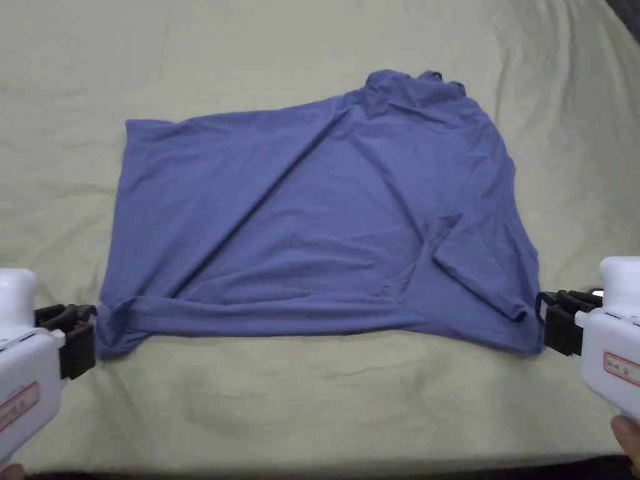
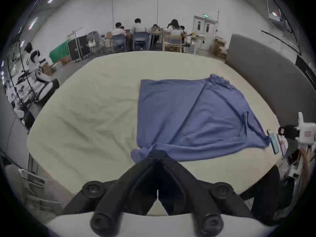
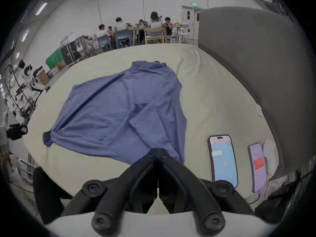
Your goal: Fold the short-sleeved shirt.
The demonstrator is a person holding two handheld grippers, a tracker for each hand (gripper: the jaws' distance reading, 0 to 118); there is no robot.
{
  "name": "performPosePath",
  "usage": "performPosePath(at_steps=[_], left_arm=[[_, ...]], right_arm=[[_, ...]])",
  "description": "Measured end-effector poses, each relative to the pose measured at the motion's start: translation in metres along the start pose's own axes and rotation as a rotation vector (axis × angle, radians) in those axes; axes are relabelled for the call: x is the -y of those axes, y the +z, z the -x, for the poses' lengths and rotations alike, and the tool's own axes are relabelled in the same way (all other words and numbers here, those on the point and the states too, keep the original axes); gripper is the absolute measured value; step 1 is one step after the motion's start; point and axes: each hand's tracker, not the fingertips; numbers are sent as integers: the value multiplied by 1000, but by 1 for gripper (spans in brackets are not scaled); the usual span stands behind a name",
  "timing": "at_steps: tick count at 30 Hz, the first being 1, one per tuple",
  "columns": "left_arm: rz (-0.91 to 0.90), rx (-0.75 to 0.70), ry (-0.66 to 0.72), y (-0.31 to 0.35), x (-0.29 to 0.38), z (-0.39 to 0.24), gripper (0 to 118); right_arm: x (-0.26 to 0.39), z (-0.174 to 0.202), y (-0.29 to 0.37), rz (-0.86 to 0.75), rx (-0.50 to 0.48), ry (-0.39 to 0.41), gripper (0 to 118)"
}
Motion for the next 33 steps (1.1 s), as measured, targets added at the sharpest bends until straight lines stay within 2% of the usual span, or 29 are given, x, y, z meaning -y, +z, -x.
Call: performPosePath(at_steps=[2,4,5,7,8,11,14,15,16,17,18,20,22,23,24,25,26,28,29,30,31,32,33], left_arm=[[-8,-37,-13,-30,8,-8,0],[11,-10,25,-49,2,-1,0],[49,4,64,-62,-1,3,7],[132,11,126,-82,-9,12,84],[170,10,139,-99,-9,15,102],[188,13,167,-121,-9,22,102],[216,121,186,-134,-5,25,102],[197,179,165,-133,-2,23,98],[218,180,151,-136,-2,19,71],[203,147,164,-132,-4,18,6],[235,144,121,-132,-3,15,0],[188,107,92,-124,-8,12,0],[174,101,69,-120,-20,12,0],[158,93,63,-117,-24,12,0],[149,90,66,-114,-26,12,0],[133,88,68,-112,-29,12,0],[132,88,71,-112,-30,10,0],[124,82,73,-115,-32,10,0],[130,81,75,-119,-32,11,0],[141,74,82,-121,-29,7,0],[151,74,90,-123,-28,7,0],[157,85,103,-124,-26,8,0],[156,78,114,-124,-24,8,0]], right_arm=[[2,2,-6,-20,-24,-14,3],[2,4,-7,-17,-36,-22,3],[-2,7,-9,-19,-37,-19,3],[-3,8,-12,-16,-37,-14,3],[-4,9,-14,-13,-40,-11,3],[-5,14,-21,3,-47,-7,3],[-4,14,-34,42,-49,-14,3],[-3,13,-38,57,-48,-19,3],[-1,13,-42,71,-43,-19,3],[-1,11,-46,84,-37,-17,3],[0,10,-48,96,-29,-22,3],[1,6,-51,103,-26,-37,3],[0,-2,-56,120,-14,-96,3],[1,-7,-61,143,13,-136,25],[3,-12,-68,171,30,-144,92],[7,-18,-76,189,25,-160,118],[8,-22,-81,164,29,-193,118],[9,-27,-103,254,-5,-290,118],[9,-29,-112,254,-49,-279,114],[9,-25,-117,244,-40,-252,79],[8,-17,-117,259,81,-186,55],[9,-11,-111,196,32,-129,51],[8,-12,-101,184,32,-119,28]])
